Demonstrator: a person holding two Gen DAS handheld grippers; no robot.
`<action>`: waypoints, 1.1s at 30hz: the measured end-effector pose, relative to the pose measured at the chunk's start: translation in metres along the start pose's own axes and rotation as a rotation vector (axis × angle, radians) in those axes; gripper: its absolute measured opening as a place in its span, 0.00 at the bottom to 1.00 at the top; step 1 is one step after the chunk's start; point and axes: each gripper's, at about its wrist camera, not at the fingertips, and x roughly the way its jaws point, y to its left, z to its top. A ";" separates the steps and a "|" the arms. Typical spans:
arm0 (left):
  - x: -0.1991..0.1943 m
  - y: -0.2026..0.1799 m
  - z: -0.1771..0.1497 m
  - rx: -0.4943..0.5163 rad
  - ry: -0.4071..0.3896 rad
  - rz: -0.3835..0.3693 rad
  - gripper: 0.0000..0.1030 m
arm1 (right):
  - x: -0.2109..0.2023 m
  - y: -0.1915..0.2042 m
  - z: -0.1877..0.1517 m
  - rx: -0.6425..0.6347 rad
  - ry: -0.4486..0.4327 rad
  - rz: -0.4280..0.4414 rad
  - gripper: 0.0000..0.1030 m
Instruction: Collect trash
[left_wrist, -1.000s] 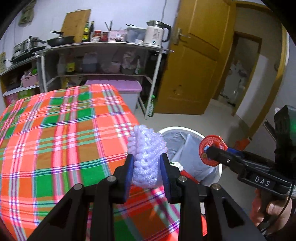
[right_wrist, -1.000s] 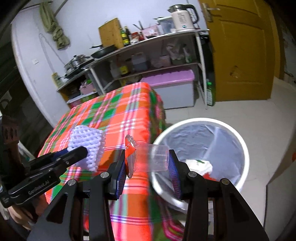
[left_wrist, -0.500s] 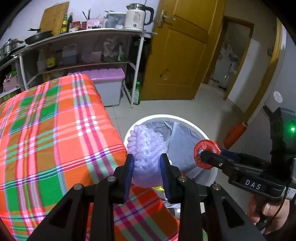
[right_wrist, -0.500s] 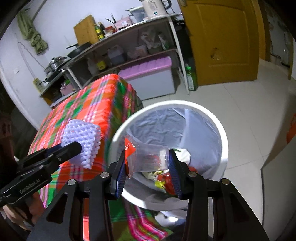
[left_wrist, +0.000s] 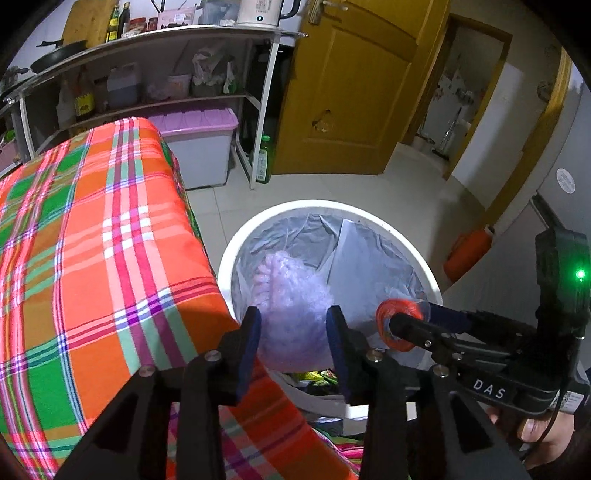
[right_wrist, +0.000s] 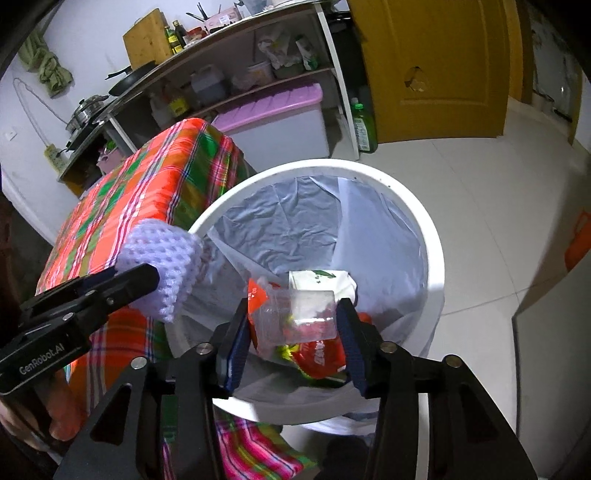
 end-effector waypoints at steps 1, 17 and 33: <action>0.001 0.000 0.000 -0.001 0.002 -0.003 0.42 | 0.000 -0.001 0.000 0.000 -0.002 -0.001 0.47; -0.031 -0.002 -0.008 0.006 -0.059 -0.008 0.44 | -0.040 0.012 -0.007 -0.022 -0.092 -0.022 0.47; -0.109 -0.010 -0.040 0.030 -0.197 0.043 0.50 | -0.114 0.060 -0.042 -0.116 -0.216 -0.016 0.47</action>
